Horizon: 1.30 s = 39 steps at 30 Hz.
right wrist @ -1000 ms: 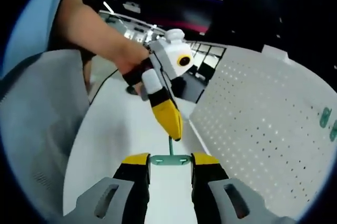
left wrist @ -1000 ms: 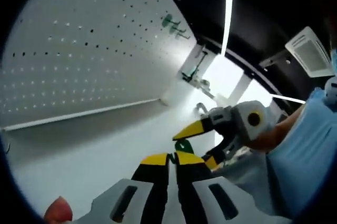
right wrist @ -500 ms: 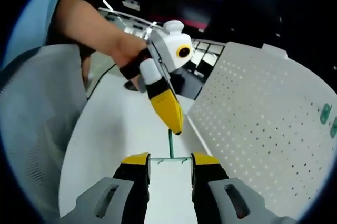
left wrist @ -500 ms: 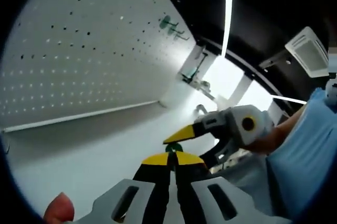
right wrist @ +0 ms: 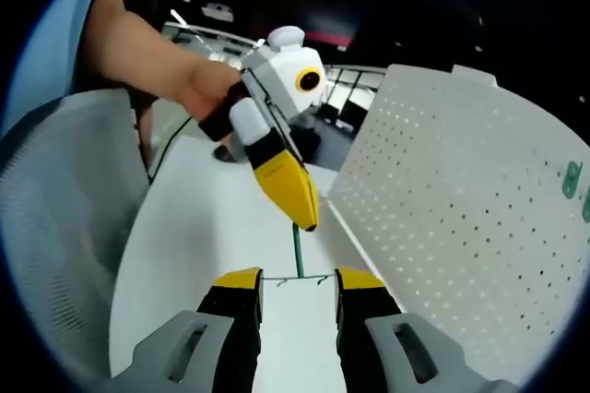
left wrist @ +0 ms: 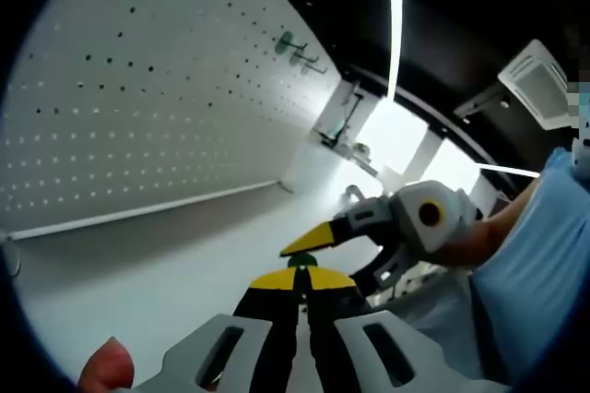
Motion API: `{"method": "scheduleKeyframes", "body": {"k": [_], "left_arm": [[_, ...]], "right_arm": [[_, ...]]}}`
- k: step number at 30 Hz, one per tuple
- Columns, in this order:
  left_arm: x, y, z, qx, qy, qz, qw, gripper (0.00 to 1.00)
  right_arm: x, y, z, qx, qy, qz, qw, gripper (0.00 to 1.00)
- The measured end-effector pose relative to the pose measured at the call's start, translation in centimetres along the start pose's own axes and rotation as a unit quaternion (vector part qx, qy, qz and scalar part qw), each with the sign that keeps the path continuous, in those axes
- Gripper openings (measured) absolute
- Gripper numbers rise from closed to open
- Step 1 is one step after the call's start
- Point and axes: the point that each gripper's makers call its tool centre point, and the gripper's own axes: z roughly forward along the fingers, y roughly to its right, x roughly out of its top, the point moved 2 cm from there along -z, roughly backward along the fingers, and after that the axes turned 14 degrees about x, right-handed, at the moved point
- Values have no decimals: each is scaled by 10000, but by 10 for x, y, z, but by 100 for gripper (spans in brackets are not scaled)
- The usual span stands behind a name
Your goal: Insert the hook assembly into the mounting plate slot until the hook locks in place.
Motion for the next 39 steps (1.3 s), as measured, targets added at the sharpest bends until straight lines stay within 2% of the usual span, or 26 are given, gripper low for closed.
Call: {"method": "scheduleKeyframes", "body": {"k": [11,18,21,23,27,29,32,39], "left_arm": [[-1,0,-5,-37,104,138,9998,2],[-6,7,-10,-111,-34,861,9962,2],[-12,19,-11,-294,-162,1365,9901,2],[-16,25,-11,-379,-261,1613,9858,2],[-21,37,-11,-516,-400,1963,9784,2],[-23,41,-11,-561,-436,2106,9750,2],[-27,44,-11,-579,-543,2494,9651,2],[-27,52,-10,-694,-522,2591,9619,2]], "right_arm": [[4,-3,-7,201,299,487,9982,32],[1,-16,-8,650,174,477,9966,32],[-2,-21,-7,871,74,463,9951,31],[-1,-29,-6,1137,44,485,9923,31],[-1,-40,-5,1483,-53,466,9878,32],[-3,-45,-5,1703,-83,595,9836,31],[-4,-52,-5,1954,-105,707,9781,29],[-2,-56,-6,2128,14,949,9725,24]]}}
